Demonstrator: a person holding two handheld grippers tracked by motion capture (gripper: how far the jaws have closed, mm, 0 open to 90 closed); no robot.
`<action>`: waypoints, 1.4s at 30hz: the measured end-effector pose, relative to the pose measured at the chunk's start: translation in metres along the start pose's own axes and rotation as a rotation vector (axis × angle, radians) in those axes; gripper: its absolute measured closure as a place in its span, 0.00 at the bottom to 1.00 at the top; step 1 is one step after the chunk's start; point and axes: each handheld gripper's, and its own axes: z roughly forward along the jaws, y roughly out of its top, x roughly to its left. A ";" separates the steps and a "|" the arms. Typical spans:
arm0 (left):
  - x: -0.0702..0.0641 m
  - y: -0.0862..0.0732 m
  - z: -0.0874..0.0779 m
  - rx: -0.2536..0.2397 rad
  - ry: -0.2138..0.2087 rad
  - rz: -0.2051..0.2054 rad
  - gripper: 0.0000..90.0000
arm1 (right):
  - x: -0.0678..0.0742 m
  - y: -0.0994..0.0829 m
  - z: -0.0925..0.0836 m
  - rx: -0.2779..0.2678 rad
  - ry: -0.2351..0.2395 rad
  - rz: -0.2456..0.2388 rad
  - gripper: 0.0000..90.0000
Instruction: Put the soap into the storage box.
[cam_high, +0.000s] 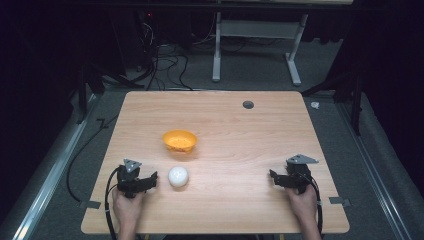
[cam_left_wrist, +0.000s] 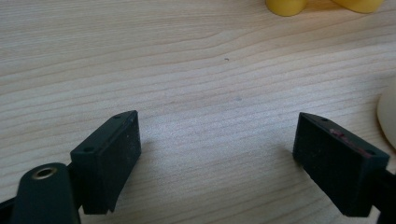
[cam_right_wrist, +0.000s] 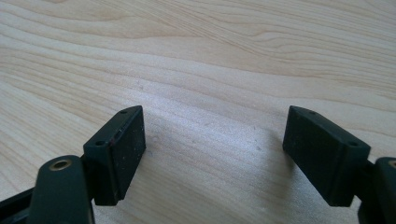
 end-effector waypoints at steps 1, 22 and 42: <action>0.000 0.000 0.000 0.000 0.000 0.000 0.17 | 0.000 0.000 0.000 0.000 0.000 0.000 0.24; -0.001 0.001 -0.006 -0.026 -0.018 -0.004 0.17 | 0.000 0.000 0.000 0.000 -0.002 0.004 0.25; -0.020 0.013 -0.031 -0.104 -0.117 0.042 0.18 | 0.000 0.000 0.000 -0.001 -0.002 0.005 0.25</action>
